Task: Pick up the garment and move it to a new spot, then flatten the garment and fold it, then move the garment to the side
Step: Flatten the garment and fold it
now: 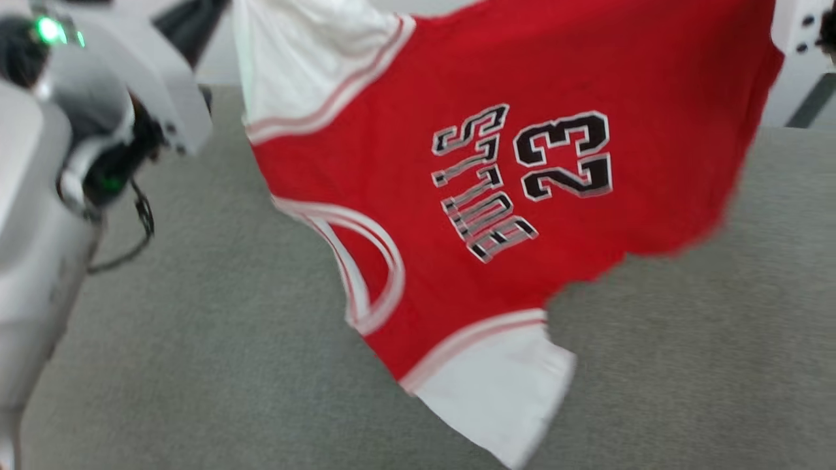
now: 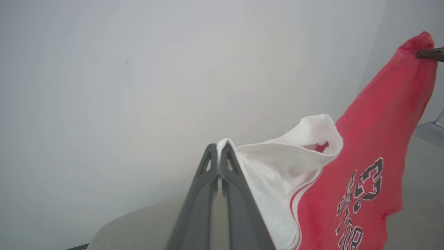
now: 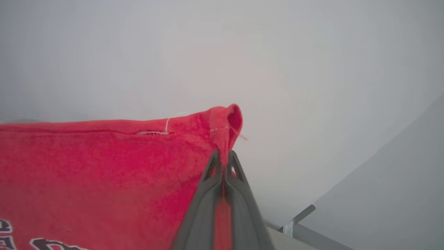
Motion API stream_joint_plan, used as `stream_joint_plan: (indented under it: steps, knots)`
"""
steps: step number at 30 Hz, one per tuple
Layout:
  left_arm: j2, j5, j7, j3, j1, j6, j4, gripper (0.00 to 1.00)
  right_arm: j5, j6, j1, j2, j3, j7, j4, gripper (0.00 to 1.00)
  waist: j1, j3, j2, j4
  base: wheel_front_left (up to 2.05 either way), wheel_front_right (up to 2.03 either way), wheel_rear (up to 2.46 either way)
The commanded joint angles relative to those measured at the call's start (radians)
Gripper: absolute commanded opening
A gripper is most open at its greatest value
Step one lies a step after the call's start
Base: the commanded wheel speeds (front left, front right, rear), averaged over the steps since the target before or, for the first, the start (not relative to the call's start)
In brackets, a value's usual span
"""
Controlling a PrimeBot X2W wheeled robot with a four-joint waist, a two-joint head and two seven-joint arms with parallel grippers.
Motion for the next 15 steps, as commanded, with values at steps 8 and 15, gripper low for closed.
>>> stream_joint_plan:
  steps: [8,15]
  knots:
    - [-0.06,0.063,-0.015,-0.018,-0.232,-0.01,0.173,0.0,-0.097,-0.001,-0.089,0.083,-0.045,-0.132,0.089,0.0,0.0,-0.066,0.0,-0.08,0.0,0.0,0.0]
    - [-0.112,0.123,-0.098,-0.028,-0.414,-0.013,0.358,0.0,-0.157,-0.001,-0.153,0.144,-0.086,-0.21,0.178,0.0,0.0,-0.07,0.0,-0.119,0.0,0.0,0.0]
